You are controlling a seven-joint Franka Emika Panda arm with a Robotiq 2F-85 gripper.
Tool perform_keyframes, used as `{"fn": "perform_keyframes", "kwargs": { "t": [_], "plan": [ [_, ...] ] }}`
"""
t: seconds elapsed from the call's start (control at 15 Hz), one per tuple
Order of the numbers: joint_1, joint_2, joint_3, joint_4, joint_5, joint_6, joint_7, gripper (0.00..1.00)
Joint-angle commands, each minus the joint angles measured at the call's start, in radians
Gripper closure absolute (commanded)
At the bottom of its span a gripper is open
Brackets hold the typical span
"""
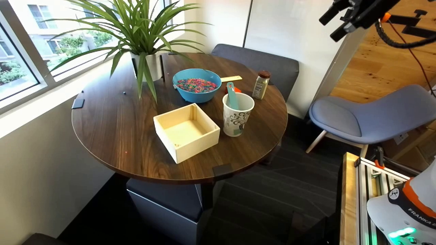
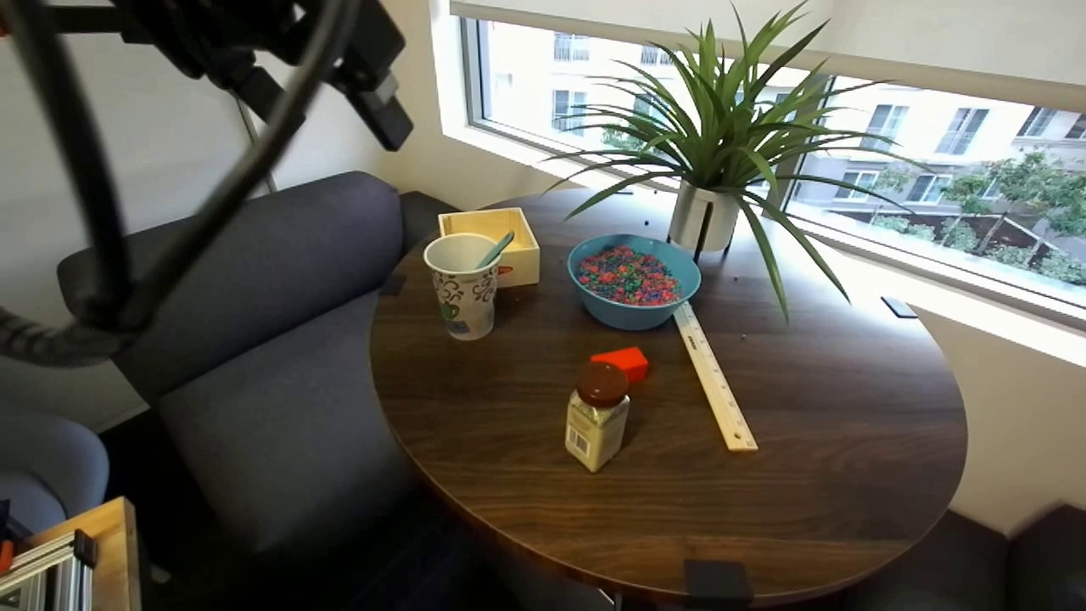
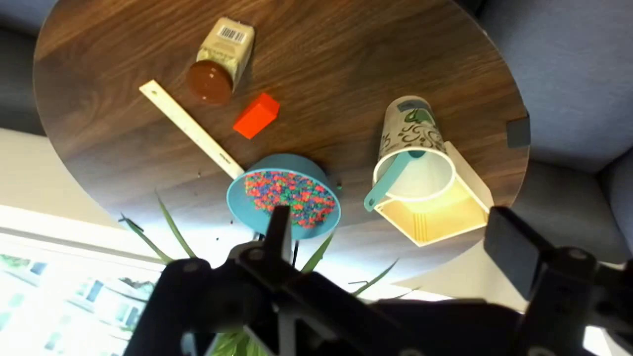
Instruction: Use the measuring spoon to put some cereal in the cup
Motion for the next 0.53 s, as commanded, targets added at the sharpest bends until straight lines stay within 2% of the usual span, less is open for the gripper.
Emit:
{"fn": "perform_keyframes", "kwargs": {
  "t": [0.0,0.07,0.2,0.47],
  "plan": [
    [0.108,0.122,-0.127,0.151,0.104,0.000,-0.218,0.00],
    [0.026,0.041,-0.069,0.066,0.069,-0.002,-0.142,0.00],
    [0.053,0.089,-0.099,0.122,0.108,-0.003,-0.208,0.00],
    [0.064,0.127,-0.096,0.148,0.118,-0.003,-0.218,0.00]
  ]
}}
